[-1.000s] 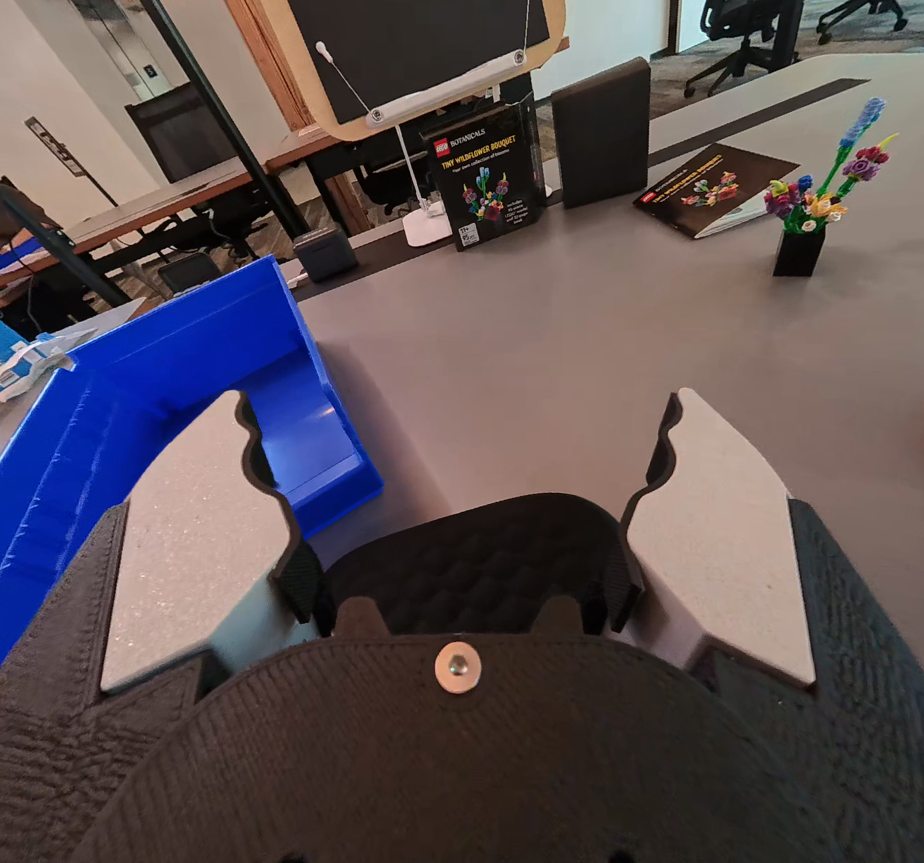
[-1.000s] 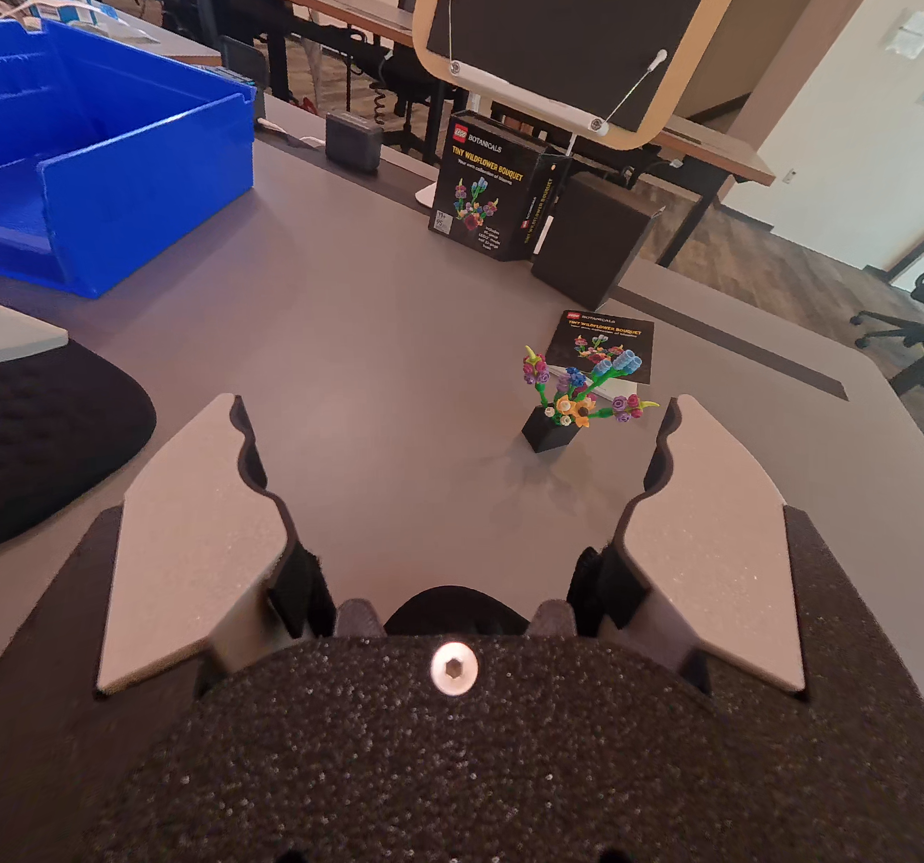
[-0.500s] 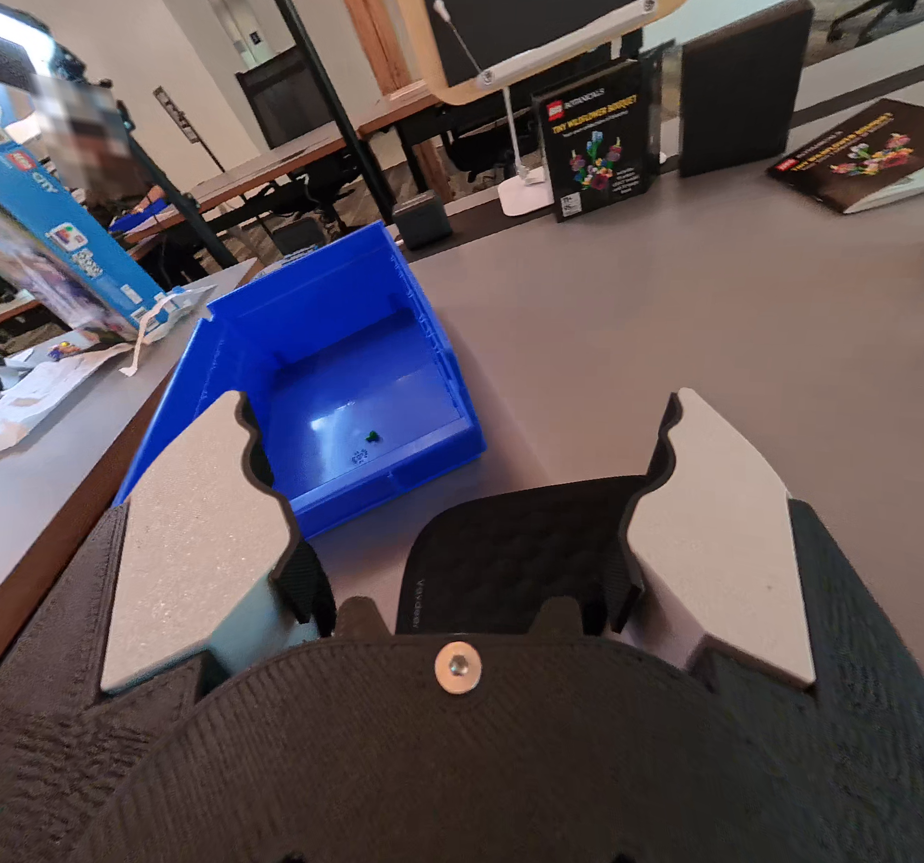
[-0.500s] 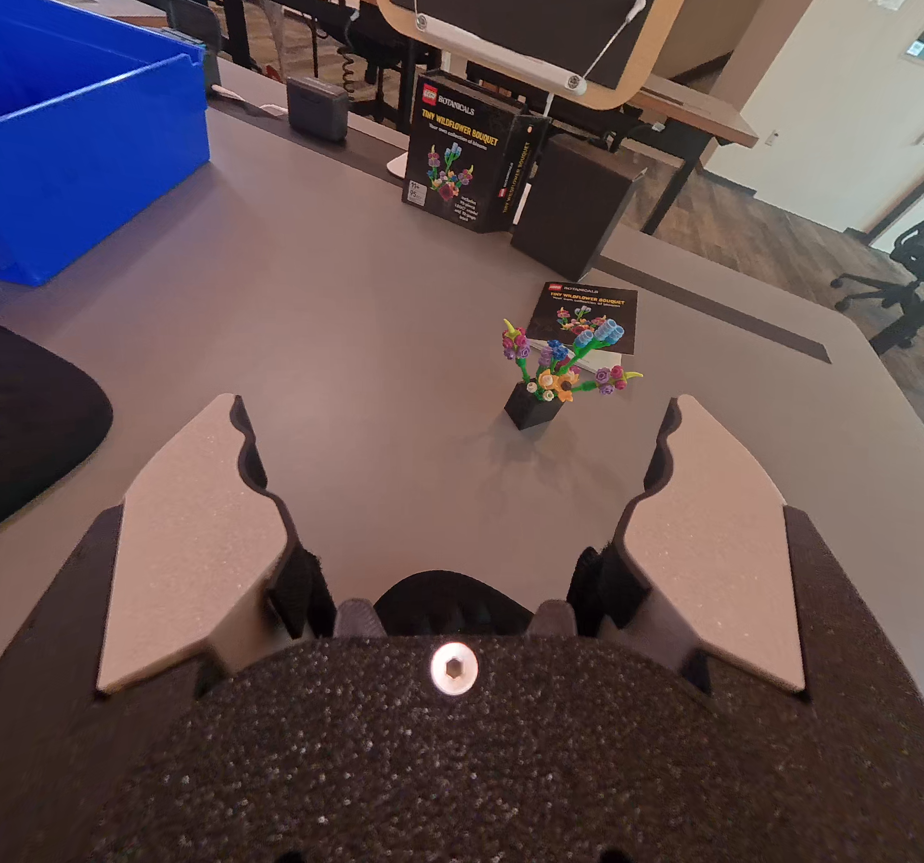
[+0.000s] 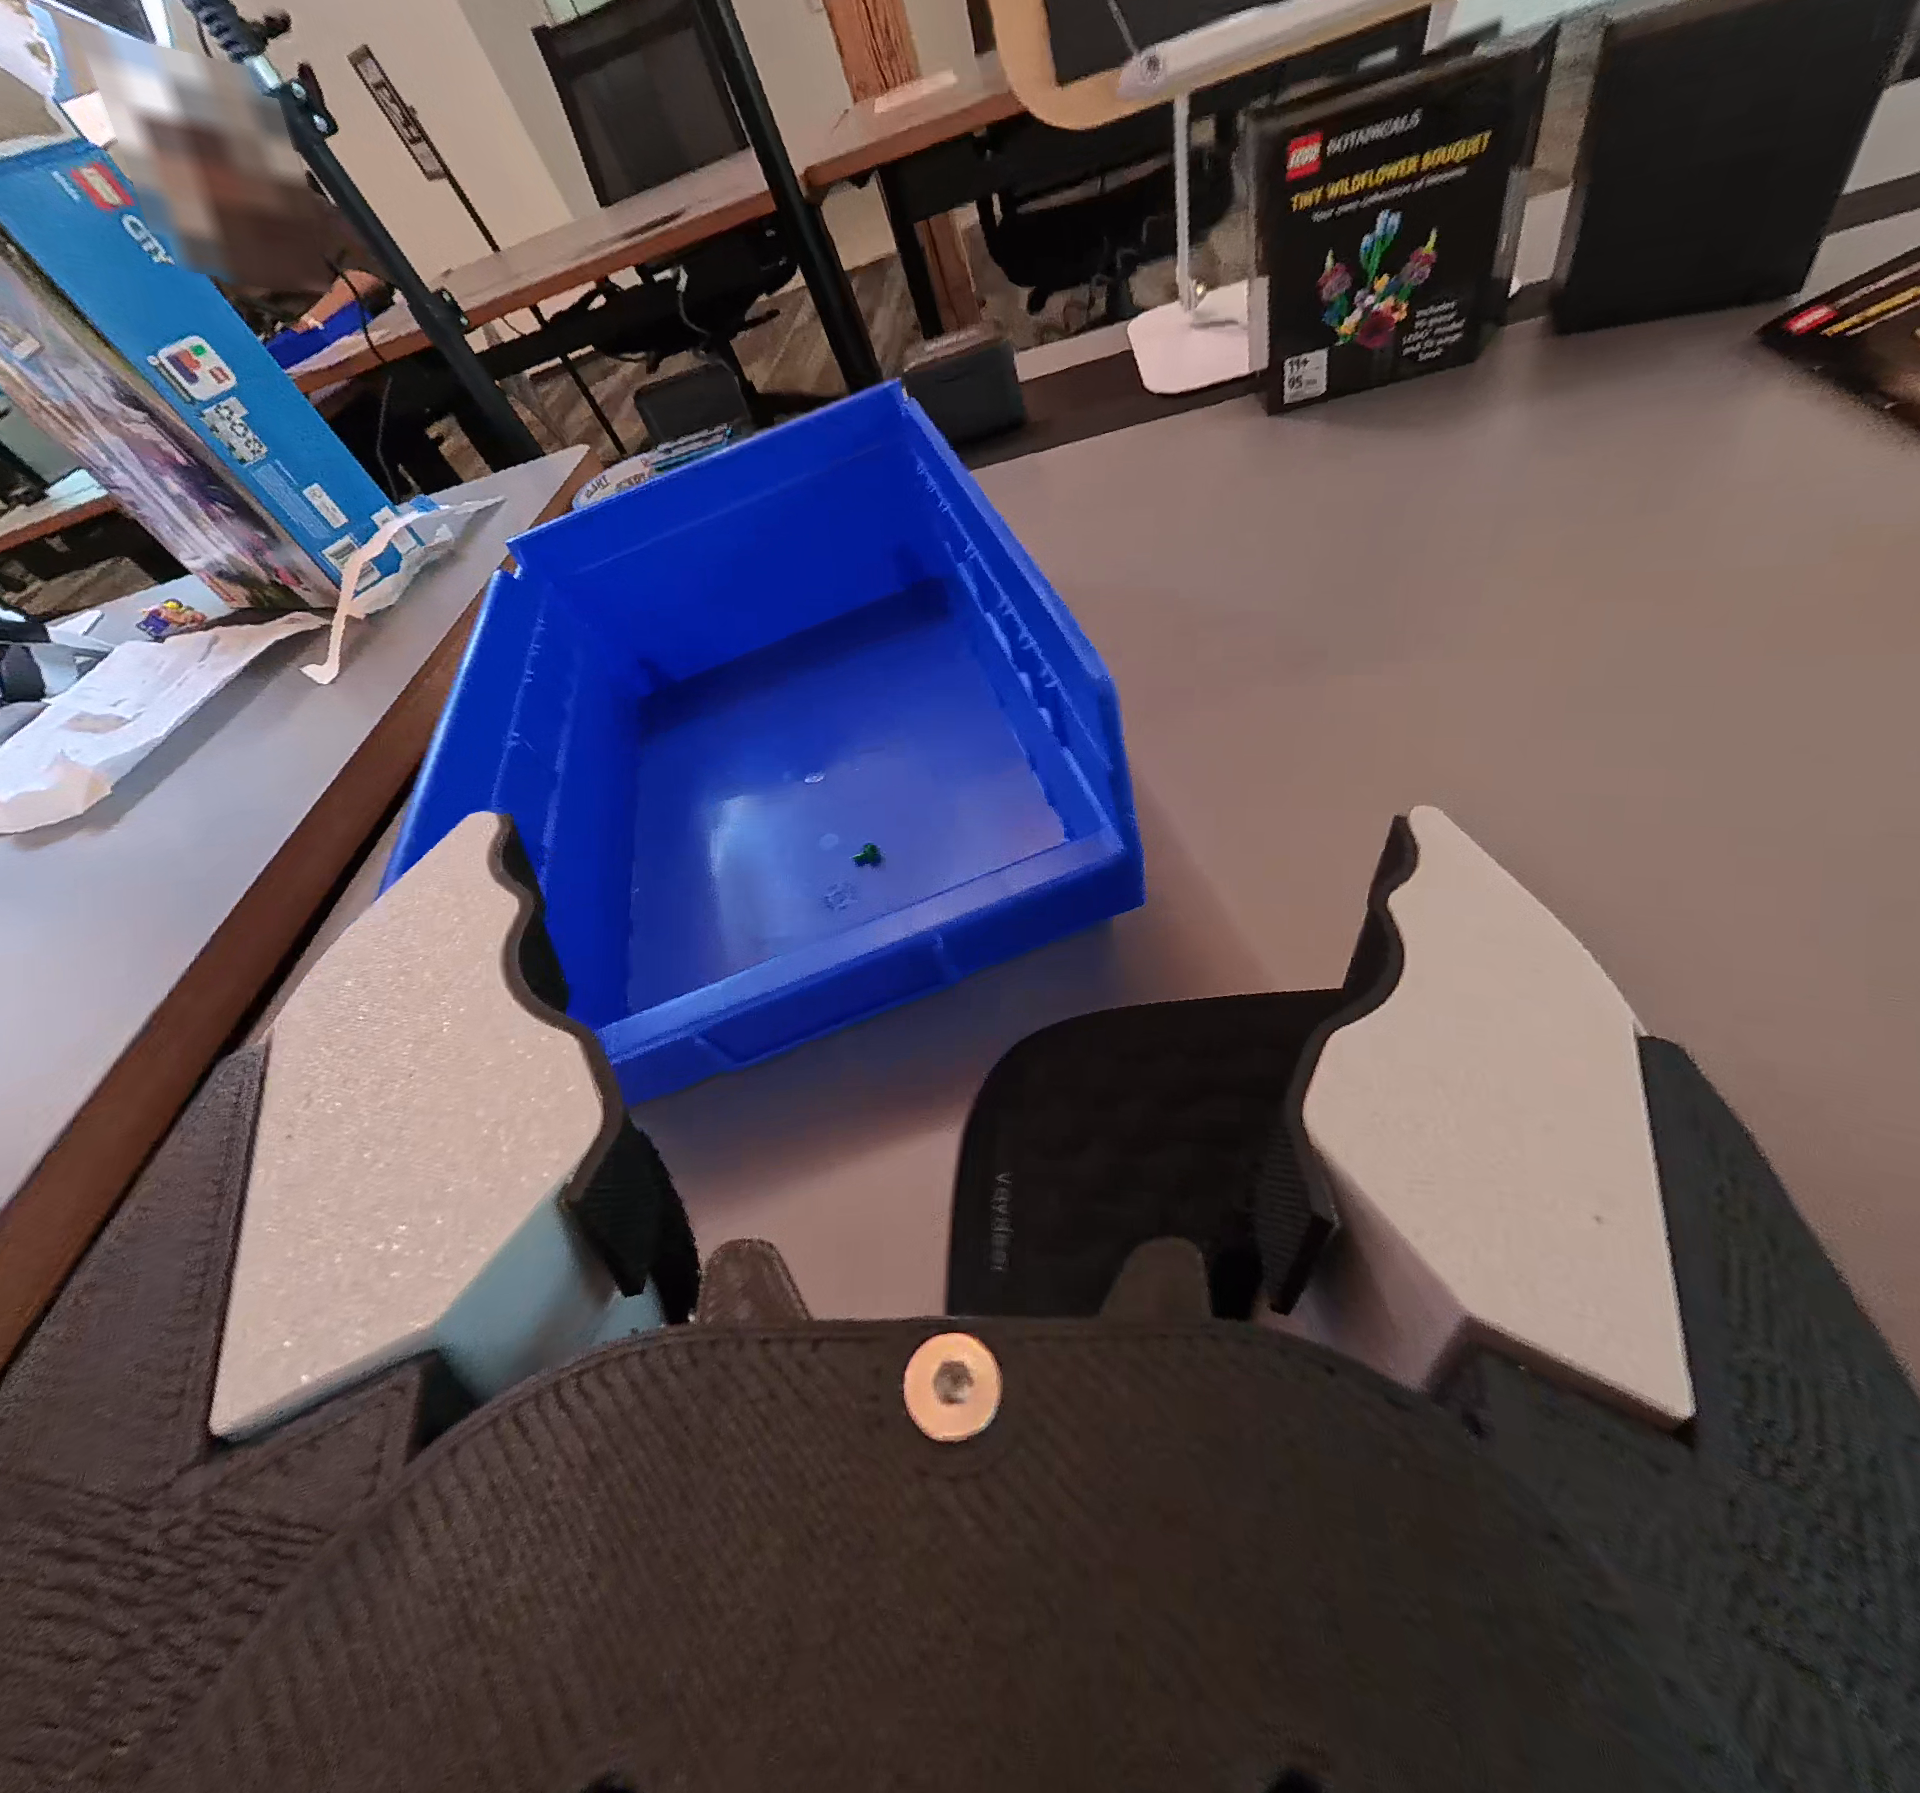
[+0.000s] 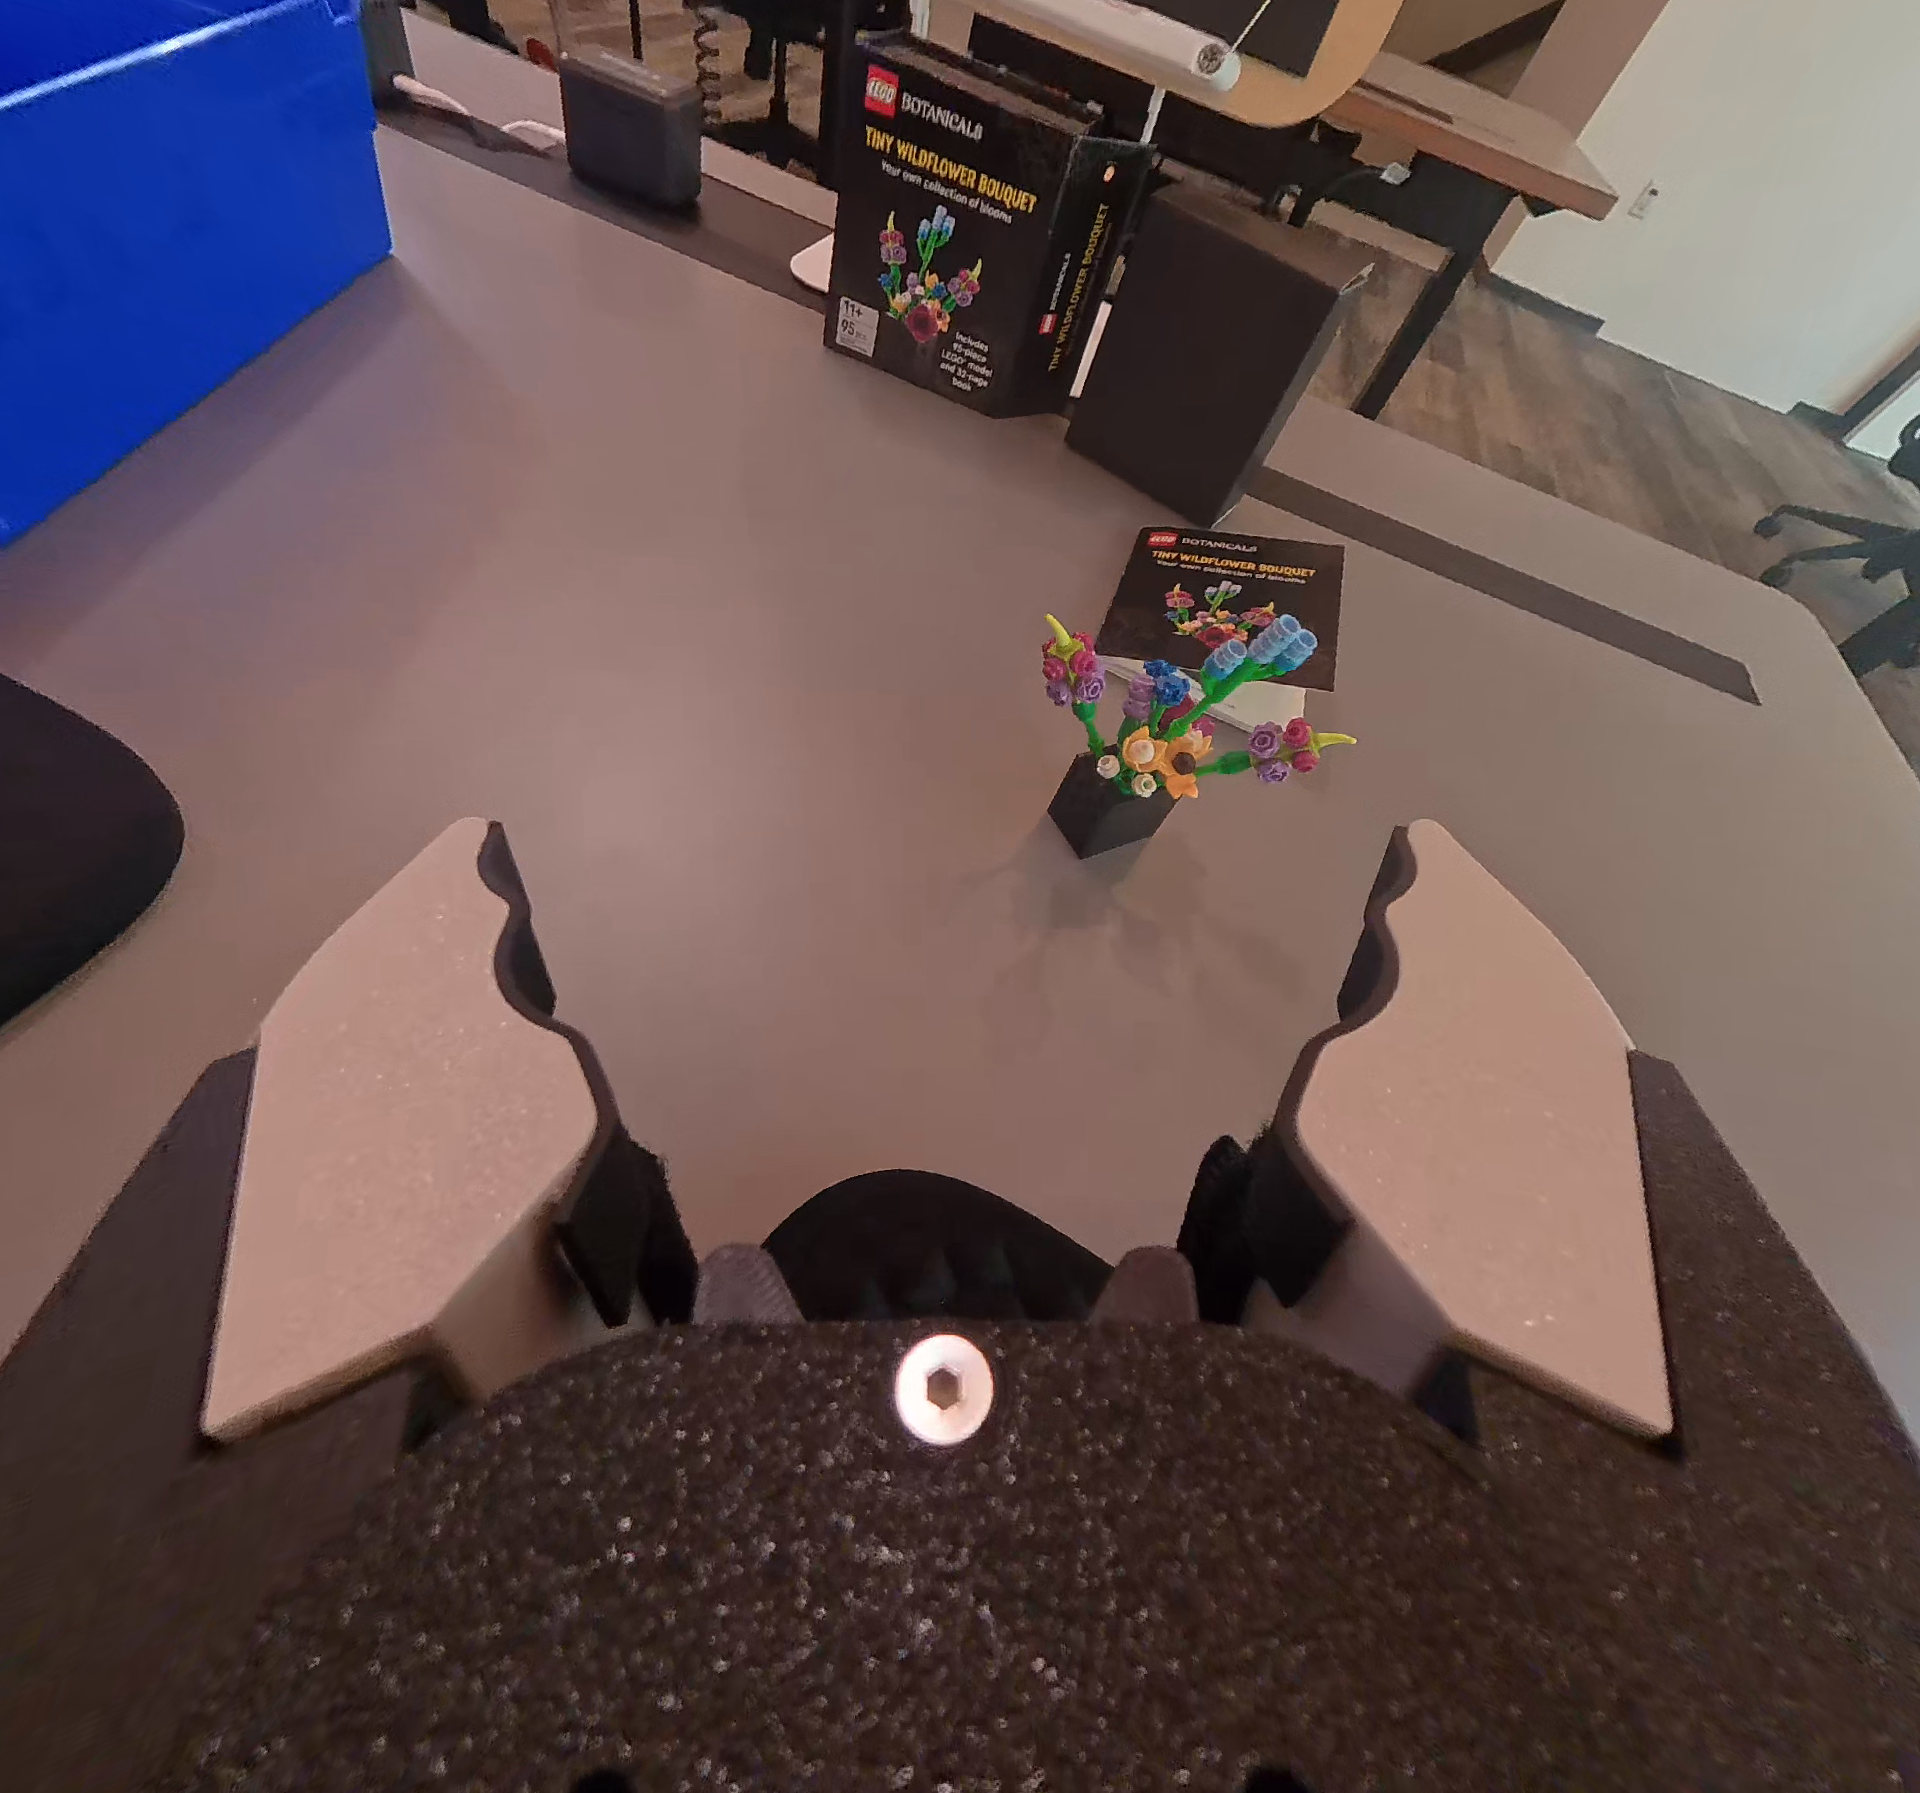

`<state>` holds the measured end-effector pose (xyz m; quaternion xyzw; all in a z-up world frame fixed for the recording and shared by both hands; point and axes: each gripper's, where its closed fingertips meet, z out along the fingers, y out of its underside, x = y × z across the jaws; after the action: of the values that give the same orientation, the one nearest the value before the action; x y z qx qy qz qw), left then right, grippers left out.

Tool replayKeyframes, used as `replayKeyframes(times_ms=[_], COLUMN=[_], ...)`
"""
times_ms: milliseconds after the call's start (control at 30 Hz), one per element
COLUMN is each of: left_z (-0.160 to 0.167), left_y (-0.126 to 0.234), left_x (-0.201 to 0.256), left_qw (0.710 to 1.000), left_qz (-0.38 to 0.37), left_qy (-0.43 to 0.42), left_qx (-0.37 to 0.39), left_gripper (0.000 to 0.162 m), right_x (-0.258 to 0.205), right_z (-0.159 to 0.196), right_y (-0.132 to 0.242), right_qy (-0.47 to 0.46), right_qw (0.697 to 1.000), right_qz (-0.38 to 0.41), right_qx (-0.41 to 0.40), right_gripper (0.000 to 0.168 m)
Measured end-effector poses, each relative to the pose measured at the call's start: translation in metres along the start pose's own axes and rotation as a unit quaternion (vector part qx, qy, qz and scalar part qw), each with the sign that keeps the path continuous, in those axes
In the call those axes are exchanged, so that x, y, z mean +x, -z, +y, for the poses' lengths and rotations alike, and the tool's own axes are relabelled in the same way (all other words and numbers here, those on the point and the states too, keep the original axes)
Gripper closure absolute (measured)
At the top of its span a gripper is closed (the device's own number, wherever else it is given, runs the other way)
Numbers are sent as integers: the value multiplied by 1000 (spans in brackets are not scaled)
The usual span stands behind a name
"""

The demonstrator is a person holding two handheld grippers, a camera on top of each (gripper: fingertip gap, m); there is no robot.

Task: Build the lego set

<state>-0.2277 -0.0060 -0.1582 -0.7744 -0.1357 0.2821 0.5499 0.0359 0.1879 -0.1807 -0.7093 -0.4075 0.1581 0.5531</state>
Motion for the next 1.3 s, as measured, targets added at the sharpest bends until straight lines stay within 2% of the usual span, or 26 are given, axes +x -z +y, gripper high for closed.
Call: replayKeyframes(times_ms=[133,267,400,533,767,933,1033,1133,1233,1300], left_z=[2,1,27,26,17,-5,-8,-11,-29,-51], left_y=[-19,-37,-51,-60,-49,-26,-8,4,9,12], left_x=[-30,-55,-70,-66,-47,5,51,93,139,178], left_qw=[997,992,980,981,984,988,981,976,969,951], left_qz=[7,10,0,21,46,120,179,209,245,294], left_qy=[-16,13,-2,29,7,-9,-31,-41,-19,18], left_qx=[-79,-122,-199,-190,-169,-98,-71,-43,29,91], left_gripper=[17,17,17,17,17,17,17,17,17,22], right_x=[5,25,34,54,73,68,60,60,62,58], right_z=[1,1,15,8,23,42,52,68,72,72], right_y=[-4,-17,-30,-41,-34,-26,-25,-27,-27,-28], right_qy=[20,-1,-24,-51,-67,-70,-86,-88,-96,-93], right_qw=[999,998,986,986,987,989,991,989,990,991], right_qz=[-10,-13,-73,-69,-28,-18,-45,-55,-44,-44], right_qx=[-40,-66,-148,-146,-145,-125,-97,-103,-92,-81], right_gripper=[21,21,21,21,21,22,37,46,56,59])
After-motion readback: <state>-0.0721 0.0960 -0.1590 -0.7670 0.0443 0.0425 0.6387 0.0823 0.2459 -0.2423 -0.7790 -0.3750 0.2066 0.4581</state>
